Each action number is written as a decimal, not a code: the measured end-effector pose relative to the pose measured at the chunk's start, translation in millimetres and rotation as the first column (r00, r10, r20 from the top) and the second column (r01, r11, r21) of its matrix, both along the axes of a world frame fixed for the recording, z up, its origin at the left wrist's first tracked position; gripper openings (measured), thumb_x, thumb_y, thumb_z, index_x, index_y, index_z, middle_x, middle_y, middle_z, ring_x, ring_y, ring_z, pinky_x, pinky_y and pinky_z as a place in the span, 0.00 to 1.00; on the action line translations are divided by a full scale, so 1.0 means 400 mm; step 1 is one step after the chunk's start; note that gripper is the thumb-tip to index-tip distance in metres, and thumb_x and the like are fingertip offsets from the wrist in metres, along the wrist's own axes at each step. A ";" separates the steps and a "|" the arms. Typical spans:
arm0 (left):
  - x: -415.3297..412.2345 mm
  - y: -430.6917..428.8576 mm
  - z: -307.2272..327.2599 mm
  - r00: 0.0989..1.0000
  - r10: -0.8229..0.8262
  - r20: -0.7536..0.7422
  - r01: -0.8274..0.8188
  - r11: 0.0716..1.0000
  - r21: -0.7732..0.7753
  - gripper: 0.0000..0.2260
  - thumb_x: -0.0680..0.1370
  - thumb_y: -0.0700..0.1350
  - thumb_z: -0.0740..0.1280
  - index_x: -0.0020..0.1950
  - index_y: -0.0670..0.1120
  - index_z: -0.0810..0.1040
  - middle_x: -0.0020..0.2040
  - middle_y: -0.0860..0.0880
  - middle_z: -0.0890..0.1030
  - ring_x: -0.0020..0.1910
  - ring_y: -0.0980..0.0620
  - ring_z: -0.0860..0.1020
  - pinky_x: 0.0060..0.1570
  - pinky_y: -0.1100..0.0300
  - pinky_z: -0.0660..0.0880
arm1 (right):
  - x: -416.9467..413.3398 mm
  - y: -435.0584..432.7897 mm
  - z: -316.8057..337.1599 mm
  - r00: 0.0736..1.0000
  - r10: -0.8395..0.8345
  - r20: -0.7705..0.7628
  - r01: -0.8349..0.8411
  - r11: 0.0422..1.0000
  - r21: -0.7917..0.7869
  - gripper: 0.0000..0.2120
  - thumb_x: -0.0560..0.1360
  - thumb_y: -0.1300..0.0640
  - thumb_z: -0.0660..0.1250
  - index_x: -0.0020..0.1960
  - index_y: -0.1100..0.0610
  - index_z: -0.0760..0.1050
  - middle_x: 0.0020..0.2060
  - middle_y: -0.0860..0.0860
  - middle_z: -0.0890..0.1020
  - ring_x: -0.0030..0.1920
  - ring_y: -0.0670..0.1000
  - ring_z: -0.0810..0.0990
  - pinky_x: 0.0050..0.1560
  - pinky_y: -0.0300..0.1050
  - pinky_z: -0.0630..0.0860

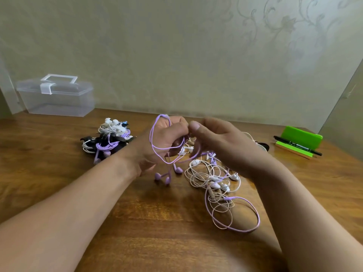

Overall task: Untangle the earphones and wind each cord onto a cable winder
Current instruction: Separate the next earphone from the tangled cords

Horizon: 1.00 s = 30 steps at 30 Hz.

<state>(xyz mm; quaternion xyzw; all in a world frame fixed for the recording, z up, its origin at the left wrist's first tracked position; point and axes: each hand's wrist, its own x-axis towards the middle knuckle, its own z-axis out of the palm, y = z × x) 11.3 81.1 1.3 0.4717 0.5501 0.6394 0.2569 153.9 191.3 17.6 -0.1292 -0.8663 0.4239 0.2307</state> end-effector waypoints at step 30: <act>-0.067 -0.013 0.004 0.950 -0.110 0.293 0.111 0.994 0.011 0.19 0.71 0.65 0.71 0.42 0.51 0.71 0.35 0.52 0.61 0.32 0.52 0.56 0.31 0.55 0.50 | 0.018 0.073 0.050 0.752 -0.342 -0.563 -0.231 0.663 -0.712 0.12 0.83 0.55 0.61 0.41 0.52 0.66 0.27 0.46 0.60 0.24 0.45 0.55 0.20 0.37 0.55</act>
